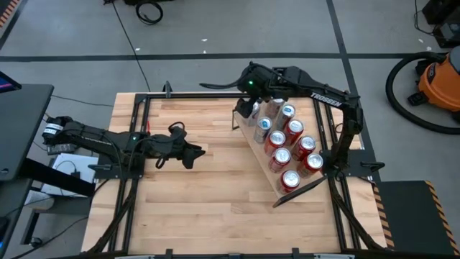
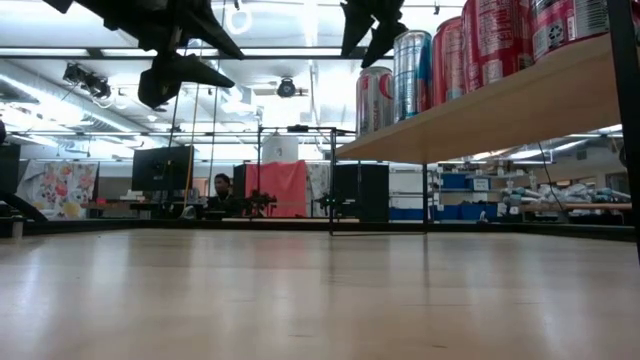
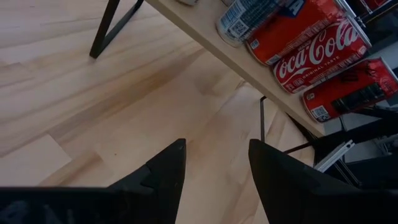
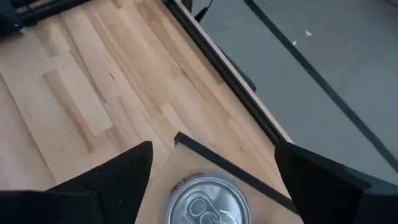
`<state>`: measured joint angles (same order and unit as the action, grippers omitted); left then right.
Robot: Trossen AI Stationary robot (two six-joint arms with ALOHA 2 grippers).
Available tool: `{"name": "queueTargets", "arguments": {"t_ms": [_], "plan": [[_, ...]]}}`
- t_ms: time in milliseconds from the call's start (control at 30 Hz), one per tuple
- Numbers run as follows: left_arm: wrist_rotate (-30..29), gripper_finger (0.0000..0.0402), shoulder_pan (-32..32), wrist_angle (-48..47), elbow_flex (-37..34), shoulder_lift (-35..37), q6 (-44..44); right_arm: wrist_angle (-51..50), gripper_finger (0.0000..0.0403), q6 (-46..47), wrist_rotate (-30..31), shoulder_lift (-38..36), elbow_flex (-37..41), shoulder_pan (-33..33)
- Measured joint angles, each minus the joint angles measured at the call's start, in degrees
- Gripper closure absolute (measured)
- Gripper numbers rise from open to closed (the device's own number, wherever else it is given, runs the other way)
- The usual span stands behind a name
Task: Place canned beverage on shelf
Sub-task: Put the silver soda can on the shelf aligned with the other silver can
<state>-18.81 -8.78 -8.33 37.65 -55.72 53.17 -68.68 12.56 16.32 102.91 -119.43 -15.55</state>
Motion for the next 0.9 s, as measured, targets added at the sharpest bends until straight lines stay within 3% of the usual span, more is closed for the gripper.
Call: {"name": "queueTargets", "arguments": {"t_ms": [433, 900], "plan": [[0.00, 0.0216, -0.17, -0.03, 0.00, 0.00, 0.02, -1.07, 0.0055, 0.35, -4.82, 0.09, 4.52, -1.46], [1.42, 0.0216, -0.17, -0.07, 0.00, -0.02, 0.22, -5.13, 0.0055, -13.21, -8.14, 0.11, 4.60, -0.51]]}}
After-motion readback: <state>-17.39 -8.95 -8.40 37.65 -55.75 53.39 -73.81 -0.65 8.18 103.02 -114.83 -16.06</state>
